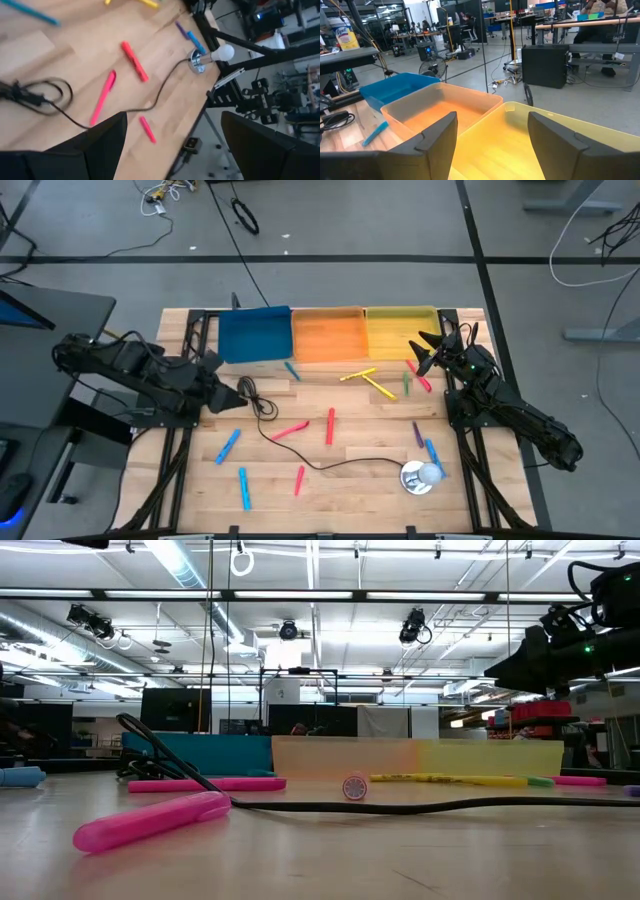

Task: Pick & Place Markers
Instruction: Put the top left blue highlighter pen into the blue bin

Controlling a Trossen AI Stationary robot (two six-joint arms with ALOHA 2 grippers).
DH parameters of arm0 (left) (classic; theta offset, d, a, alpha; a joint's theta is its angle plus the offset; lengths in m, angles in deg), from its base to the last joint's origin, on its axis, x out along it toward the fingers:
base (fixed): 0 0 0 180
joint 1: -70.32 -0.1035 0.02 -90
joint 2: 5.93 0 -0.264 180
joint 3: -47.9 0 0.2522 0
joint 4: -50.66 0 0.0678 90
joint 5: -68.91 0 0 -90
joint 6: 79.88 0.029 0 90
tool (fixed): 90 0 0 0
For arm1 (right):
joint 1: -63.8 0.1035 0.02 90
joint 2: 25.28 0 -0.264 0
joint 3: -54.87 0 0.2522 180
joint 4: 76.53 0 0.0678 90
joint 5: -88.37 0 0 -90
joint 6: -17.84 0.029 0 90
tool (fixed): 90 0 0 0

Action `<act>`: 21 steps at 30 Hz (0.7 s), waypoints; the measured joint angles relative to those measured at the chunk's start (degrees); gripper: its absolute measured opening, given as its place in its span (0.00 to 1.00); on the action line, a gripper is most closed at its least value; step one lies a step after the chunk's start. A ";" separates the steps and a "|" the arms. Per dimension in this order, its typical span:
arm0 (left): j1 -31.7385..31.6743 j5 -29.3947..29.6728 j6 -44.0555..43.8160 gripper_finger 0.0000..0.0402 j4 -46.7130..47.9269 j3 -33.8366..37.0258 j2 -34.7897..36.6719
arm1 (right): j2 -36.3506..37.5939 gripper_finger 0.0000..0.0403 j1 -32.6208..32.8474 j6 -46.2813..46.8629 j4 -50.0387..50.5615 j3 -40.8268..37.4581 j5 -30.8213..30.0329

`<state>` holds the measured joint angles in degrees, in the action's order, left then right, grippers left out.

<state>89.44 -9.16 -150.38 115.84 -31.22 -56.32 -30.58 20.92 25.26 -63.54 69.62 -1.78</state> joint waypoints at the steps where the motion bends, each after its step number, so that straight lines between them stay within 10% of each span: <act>1: 0.35 -0.41 -1.38 0.82 0.06 -0.57 -0.72 | 0.00 0.61 0.00 0.00 0.01 0.00 -0.01; 21: 10.34 -8.41 -25.11 0.82 12.63 -8.57 -12.94 | 0.02 0.61 0.00 -0.02 0.01 0.00 -0.01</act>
<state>99.77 -17.57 -175.50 128.47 -39.79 -69.26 -30.56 20.92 25.24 -63.53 69.62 -1.79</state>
